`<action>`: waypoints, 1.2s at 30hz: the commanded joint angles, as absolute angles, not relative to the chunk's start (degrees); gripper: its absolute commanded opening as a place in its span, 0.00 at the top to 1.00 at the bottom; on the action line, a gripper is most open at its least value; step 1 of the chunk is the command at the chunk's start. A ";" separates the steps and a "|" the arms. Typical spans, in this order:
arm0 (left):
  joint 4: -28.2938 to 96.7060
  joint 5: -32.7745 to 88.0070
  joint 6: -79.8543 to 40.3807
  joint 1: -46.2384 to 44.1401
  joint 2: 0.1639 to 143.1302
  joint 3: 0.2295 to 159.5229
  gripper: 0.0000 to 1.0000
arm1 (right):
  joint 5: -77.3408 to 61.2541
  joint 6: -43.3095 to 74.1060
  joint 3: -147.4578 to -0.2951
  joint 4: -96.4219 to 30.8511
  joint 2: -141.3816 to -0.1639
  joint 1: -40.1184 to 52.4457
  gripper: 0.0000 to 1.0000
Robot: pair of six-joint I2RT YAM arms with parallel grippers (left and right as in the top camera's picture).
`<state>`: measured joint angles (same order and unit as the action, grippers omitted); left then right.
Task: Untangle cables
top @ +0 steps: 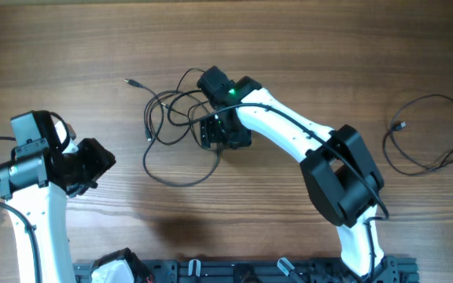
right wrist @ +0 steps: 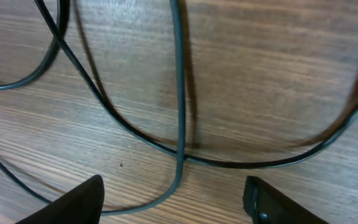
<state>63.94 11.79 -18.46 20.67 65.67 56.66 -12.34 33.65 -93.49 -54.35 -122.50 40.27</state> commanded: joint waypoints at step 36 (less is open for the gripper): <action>63.26 10.81 -17.52 20.34 65.36 56.18 0.42 | -12.53 23.57 -104.77 -62.04 -96.73 20.73 0.96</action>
<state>63.42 11.62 -18.46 20.67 65.67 56.60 -11.75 25.65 -102.83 -63.61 -106.72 24.73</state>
